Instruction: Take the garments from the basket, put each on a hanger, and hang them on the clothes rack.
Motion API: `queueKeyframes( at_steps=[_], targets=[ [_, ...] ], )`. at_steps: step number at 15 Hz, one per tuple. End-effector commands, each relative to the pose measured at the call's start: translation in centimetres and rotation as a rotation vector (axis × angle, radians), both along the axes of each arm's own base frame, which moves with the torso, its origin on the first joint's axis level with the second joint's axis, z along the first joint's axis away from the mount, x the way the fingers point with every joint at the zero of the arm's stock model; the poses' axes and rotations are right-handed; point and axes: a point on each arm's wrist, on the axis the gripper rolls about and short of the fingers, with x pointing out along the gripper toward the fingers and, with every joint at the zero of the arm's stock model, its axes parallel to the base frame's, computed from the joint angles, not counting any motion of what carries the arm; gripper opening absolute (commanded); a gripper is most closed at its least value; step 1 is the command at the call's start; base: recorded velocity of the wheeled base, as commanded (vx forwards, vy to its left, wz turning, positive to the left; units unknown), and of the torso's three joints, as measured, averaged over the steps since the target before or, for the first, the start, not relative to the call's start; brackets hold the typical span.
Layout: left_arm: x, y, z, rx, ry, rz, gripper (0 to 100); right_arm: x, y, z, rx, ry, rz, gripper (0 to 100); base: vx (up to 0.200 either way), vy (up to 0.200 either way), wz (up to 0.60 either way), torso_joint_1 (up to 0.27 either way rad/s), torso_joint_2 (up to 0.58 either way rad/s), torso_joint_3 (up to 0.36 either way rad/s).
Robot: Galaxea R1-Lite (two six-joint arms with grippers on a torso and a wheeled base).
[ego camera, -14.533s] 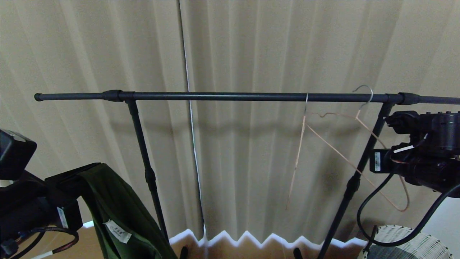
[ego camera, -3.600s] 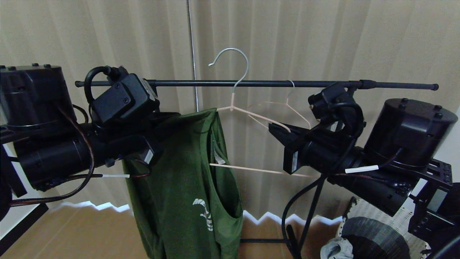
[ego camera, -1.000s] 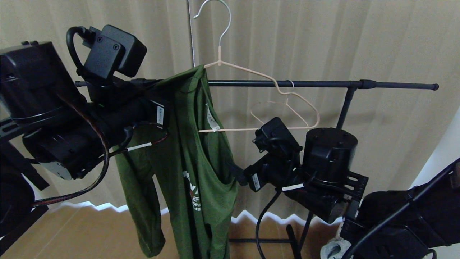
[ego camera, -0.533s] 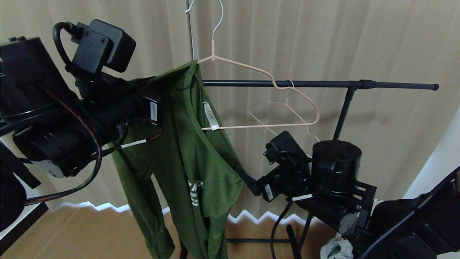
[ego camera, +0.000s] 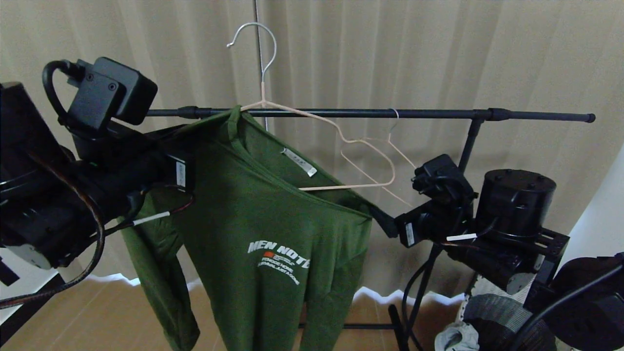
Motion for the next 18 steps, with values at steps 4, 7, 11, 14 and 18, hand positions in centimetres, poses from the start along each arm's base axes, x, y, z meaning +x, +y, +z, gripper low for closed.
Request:
queueKeyframes(
  at_steps=[4, 7, 11, 14, 18],
  targets=[
    [-1.6, 2.1, -2.1, 0.130, 0.034, 0.058, 0, 0.9, -2.1, 1.6, 0.028, -0.048, -0.069, 100, 0.000, 0.000, 0.00, 0.000, 0.00, 0.000],
    [-1.6, 2.3, -2.5, 0.159, 0.046, 0.064, 0, 0.9, -2.5, 2.2, 0.038, -0.065, -0.075, 100, 0.000, 0.000, 0.00, 0.000, 0.00, 0.000],
    [-1.1, 2.1, -2.9, 0.179, 0.060, 0.086, 0, -0.3, -1.6, 3.5, 0.016, -0.098, 0.006, 100, 0.000, 0.000, 0.00, 0.000, 0.00, 0.000],
    [-0.4, 1.8, -3.3, 0.172, 0.086, 0.151, 0, -0.8, -1.2, 3.8, -0.012, -0.116, 0.124, 100, 0.000, 0.000, 0.00, 0.000, 0.00, 0.000],
    [0.2, 0.5, -3.1, 0.054, 0.060, 0.174, 0, -1.2, -0.3, 3.9, -0.012, -0.125, 0.233, 100, 0.000, 0.000, 0.00, 0.000, 0.00, 0.000]
  ],
)
